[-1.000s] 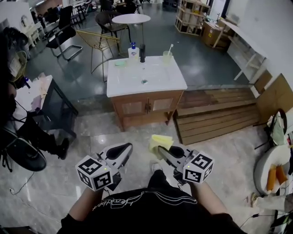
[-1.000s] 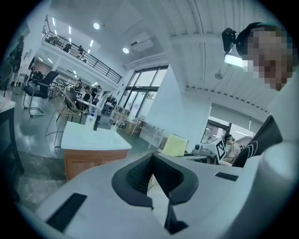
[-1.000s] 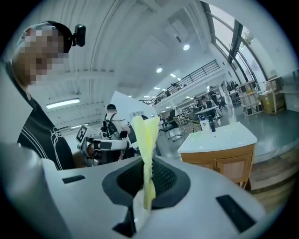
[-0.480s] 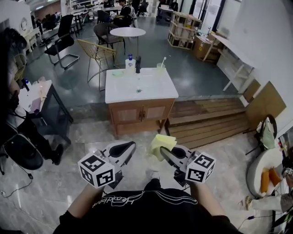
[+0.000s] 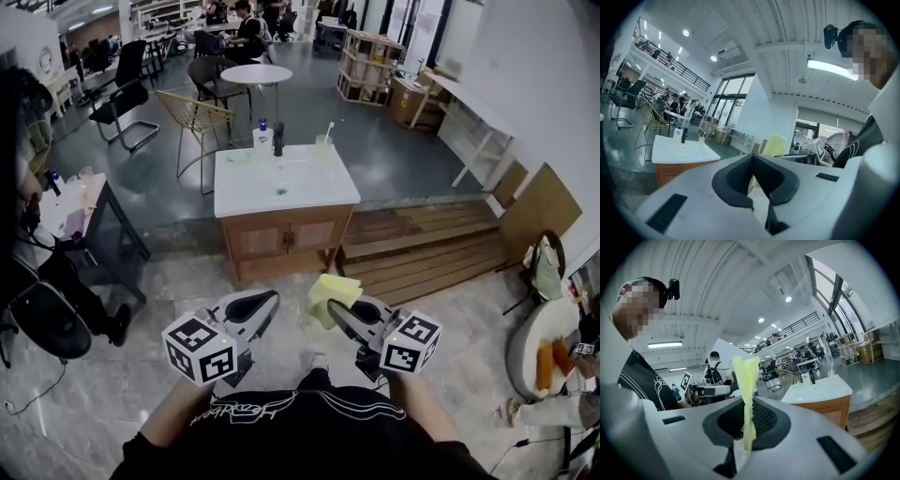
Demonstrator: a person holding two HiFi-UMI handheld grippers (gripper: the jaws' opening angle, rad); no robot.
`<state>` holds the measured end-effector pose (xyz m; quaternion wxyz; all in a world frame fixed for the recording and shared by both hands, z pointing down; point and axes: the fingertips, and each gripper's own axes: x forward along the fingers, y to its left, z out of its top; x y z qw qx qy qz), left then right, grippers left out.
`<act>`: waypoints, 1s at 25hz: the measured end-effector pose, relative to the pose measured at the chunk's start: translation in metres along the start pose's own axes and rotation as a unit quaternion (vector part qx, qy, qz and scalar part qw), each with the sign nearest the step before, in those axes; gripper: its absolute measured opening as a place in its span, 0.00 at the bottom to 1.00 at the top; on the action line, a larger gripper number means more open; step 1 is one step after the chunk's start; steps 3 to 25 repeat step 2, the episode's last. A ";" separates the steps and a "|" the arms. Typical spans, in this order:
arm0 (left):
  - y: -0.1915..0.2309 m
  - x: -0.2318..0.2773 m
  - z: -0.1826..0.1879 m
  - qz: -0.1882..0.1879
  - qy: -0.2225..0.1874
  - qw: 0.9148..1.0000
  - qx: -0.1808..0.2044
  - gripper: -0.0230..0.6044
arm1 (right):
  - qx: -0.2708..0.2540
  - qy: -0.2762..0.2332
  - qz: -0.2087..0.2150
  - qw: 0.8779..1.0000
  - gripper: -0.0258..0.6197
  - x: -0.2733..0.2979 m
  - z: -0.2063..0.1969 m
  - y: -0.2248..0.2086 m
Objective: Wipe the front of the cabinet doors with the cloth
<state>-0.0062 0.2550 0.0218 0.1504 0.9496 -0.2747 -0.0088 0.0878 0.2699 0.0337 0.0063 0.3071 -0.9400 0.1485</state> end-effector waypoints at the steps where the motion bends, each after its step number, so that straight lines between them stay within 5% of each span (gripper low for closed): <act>1: -0.001 -0.001 -0.001 -0.001 0.000 1.000 -0.001 0.05 | 0.002 0.000 0.001 1.000 0.10 -0.001 -0.001 0.001; 25: -0.002 -0.001 -0.002 -0.001 0.000 1.000 -0.002 0.05 | 0.003 0.000 0.002 1.000 0.10 -0.002 -0.002 0.003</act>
